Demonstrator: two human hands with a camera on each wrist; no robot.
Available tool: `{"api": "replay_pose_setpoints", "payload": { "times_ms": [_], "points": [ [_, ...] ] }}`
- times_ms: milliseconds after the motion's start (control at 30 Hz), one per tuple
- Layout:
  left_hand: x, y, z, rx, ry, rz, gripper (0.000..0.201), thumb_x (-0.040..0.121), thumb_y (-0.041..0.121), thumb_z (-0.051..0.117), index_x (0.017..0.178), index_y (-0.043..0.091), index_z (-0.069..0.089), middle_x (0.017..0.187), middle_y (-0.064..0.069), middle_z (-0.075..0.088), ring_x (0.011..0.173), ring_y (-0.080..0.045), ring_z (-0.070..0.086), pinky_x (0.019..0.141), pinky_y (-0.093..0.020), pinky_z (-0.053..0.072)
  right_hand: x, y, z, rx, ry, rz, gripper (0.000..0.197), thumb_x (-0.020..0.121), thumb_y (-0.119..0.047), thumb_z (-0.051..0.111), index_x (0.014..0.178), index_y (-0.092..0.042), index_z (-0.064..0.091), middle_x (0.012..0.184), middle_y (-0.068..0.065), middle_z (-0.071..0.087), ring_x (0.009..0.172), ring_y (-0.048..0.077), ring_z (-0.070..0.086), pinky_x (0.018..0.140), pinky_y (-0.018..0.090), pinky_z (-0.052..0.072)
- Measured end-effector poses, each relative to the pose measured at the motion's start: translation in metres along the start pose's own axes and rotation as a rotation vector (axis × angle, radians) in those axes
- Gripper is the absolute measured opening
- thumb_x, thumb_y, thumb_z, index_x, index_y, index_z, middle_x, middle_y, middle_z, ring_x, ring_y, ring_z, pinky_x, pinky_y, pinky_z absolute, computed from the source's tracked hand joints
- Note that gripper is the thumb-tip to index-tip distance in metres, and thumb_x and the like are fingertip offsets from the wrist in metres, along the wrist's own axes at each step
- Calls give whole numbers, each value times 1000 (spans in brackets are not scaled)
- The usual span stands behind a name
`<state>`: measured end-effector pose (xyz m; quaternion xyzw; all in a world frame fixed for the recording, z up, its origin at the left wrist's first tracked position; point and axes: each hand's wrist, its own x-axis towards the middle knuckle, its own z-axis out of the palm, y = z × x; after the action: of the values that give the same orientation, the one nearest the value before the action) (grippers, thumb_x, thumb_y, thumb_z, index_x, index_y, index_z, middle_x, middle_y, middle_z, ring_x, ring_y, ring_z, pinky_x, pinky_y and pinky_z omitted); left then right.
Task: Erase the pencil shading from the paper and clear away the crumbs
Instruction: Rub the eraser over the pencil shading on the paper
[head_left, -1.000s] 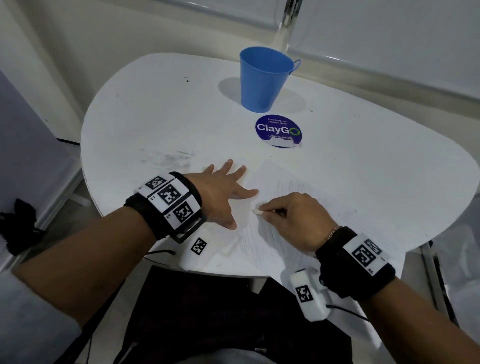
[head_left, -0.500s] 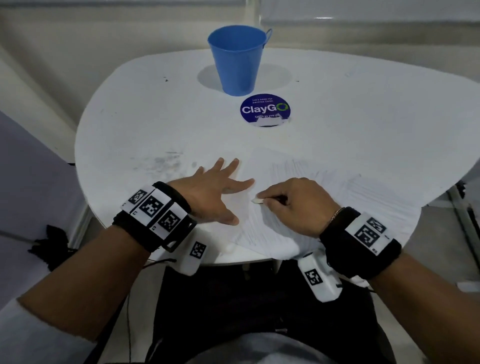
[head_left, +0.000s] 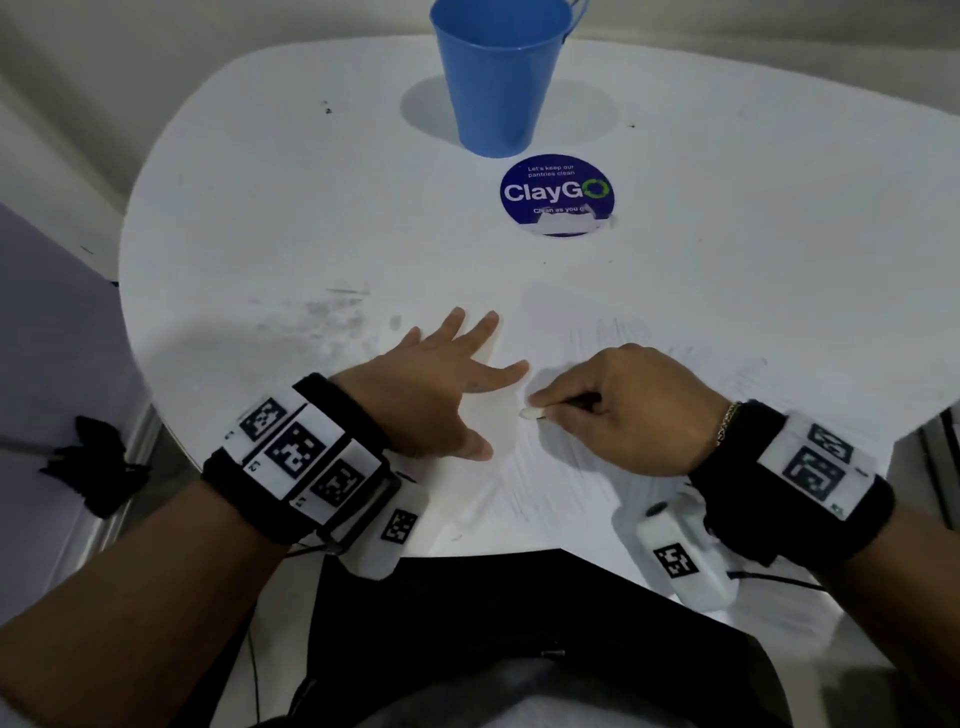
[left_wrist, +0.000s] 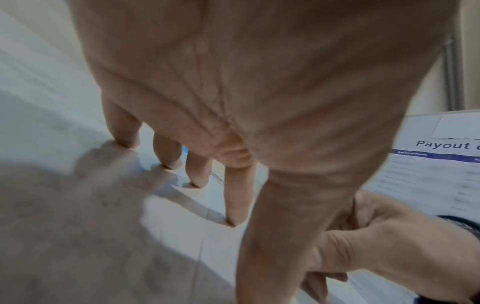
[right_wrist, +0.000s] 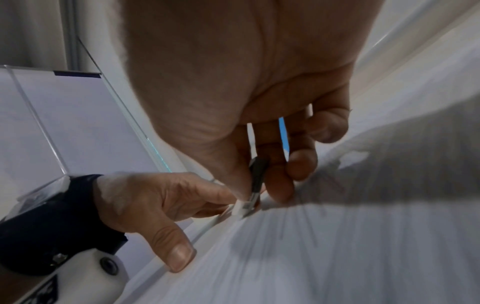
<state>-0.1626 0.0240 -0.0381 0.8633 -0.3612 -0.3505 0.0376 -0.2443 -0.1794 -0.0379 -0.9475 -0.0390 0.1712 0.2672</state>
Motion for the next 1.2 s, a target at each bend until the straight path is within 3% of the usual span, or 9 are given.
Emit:
{"api": "replay_pose_setpoints", "payload": {
  "times_ms": [100, 233, 367, 467, 567, 700, 867, 967, 1200],
  "points": [
    [2, 1, -3, 4, -14, -9, 89, 92, 48, 68, 156, 52, 7, 164, 10, -28, 150, -16, -28, 122, -45, -10, 3, 1, 1, -6, 1, 9, 24, 95, -30, 60, 113, -41, 72, 110, -23, 71, 98, 0, 65, 87, 24, 51],
    [0, 4, -5, 2, -25, -16, 88, 92, 46, 68, 156, 51, 7, 164, 10, -28, 150, -18, -29, 122, -45, -10, -2, 0, 6, 19, 45, 43, 22, 95, -31, 60, 111, -41, 72, 100, -19, 74, 86, 3, 66, 83, 30, 53],
    [-1, 4, -7, -5, -31, -19, 88, 93, 44, 67, 156, 51, 6, 163, 10, -29, 150, -17, -30, 121, -45, -12, -5, -3, 11, 65, 147, 40, 22, 96, -34, 59, 113, -36, 73, 107, -16, 73, 96, 8, 68, 87, 33, 54],
    [-1, 5, -8, 1, -39, -35, 88, 93, 43, 68, 155, 53, 6, 163, 12, -30, 149, -16, -30, 121, -44, -12, -10, -11, 15, -33, 71, -16, 22, 96, -33, 58, 113, -37, 73, 99, -15, 75, 84, 12, 67, 79, 34, 54],
    [-4, 9, -9, -2, -31, -52, 87, 94, 41, 67, 154, 56, 6, 162, 15, -29, 149, -13, -29, 122, -41, -10, -6, -11, 9, -52, 108, -17, 21, 97, -36, 59, 112, -39, 73, 105, -16, 74, 87, 12, 68, 77, 27, 52],
    [-8, 12, -9, 19, -24, -79, 84, 96, 41, 64, 154, 57, 4, 162, 17, -28, 150, -13, -27, 122, -41, -8, 2, -6, 9, -37, 179, 36, 21, 97, -33, 59, 111, -39, 74, 98, -18, 74, 75, 4, 59, 70, 21, 40],
    [-9, 10, -5, -10, -7, -75, 84, 95, 41, 65, 154, 57, 7, 163, 17, -26, 150, -12, -26, 122, -41, -8, -3, -7, 16, -63, 165, 37, 23, 97, -35, 58, 114, -38, 73, 107, -17, 73, 89, 9, 67, 79, 26, 50],
    [-11, 13, -6, -15, -4, -63, 85, 95, 40, 65, 155, 56, 7, 163, 16, -26, 150, -13, -26, 122, -41, -8, -3, -6, 14, -47, 156, 26, 22, 97, -34, 59, 113, -37, 73, 105, -15, 74, 90, 10, 68, 81, 29, 53],
    [-12, 6, 1, -57, 31, -40, 83, 94, 42, 67, 155, 53, 13, 165, 13, -24, 150, -12, -26, 122, -38, -11, -11, 7, 14, 77, 106, -19, 21, 95, -33, 63, 113, -36, 73, 117, -19, 69, 107, 0, 64, 95, 28, 52]
  ]
}}
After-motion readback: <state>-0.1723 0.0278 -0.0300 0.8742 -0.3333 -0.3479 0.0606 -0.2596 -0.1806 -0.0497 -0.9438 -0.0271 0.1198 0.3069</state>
